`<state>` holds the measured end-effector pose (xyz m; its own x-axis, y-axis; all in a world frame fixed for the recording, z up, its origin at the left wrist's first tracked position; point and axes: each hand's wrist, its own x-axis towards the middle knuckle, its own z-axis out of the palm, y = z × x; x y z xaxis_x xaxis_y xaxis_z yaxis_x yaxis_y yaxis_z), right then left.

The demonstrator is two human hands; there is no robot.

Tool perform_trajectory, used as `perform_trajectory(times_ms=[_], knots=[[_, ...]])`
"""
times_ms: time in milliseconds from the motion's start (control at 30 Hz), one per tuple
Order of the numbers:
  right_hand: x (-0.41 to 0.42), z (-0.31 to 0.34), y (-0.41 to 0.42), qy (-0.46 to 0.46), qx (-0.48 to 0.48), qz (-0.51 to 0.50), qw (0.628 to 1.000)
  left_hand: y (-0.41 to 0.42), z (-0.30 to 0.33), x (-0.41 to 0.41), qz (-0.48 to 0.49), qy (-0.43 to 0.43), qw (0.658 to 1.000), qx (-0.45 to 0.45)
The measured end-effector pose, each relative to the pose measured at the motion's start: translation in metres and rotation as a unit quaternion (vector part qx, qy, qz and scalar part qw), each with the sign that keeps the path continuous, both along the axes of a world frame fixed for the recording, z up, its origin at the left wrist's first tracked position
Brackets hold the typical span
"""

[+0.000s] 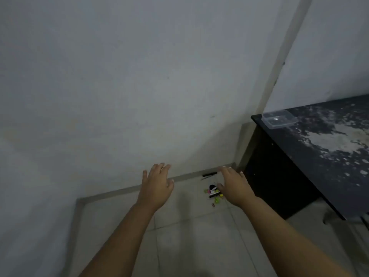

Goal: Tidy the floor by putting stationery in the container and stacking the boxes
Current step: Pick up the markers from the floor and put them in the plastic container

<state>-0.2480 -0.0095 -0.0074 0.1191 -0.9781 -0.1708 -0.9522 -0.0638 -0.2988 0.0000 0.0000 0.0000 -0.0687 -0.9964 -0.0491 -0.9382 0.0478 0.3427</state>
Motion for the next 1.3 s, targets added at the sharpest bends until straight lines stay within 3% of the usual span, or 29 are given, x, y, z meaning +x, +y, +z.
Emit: perform_trajectory(times_ms=[767, 1067, 1300], knots=[[-0.045, -0.036, -0.170, -0.067, 0.068, -0.094, 0.991, -0.206, -0.041, -0.063, -0.091, 0.012, 0.995, 0.036], [-0.054, -0.051, -0.203, -0.102, 0.096, -0.194, 0.971, -0.275, -0.065, -0.093, -0.211, 0.018, 0.973, 0.087], [-0.037, -0.077, -0.232, -0.139, 0.098, -0.319, 0.932, -0.347, -0.084, -0.108, -0.355, -0.022, 0.929, 0.101]])
